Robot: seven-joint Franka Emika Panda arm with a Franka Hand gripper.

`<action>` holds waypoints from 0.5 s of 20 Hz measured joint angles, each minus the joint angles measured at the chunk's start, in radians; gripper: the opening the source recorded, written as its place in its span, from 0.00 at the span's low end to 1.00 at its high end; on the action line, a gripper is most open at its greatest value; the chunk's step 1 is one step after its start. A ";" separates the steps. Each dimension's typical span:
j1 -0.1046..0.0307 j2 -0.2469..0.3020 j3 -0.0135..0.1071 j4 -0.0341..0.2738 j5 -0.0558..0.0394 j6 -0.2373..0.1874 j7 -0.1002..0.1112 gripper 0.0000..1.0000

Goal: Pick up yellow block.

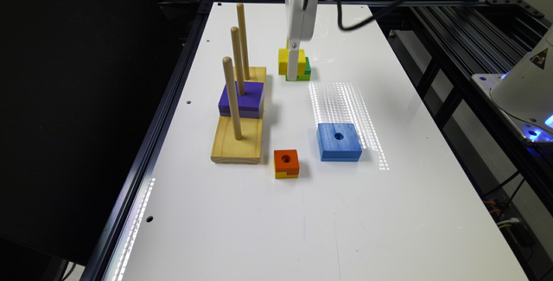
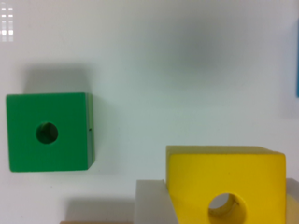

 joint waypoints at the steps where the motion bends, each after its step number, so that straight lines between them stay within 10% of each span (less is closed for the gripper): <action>1: 0.000 -0.012 0.002 -0.001 0.0001 -0.014 0.001 0.00; 10: 0.000 -0.086 0.007 -0.002 0.0007 -0.077 0.002 0.00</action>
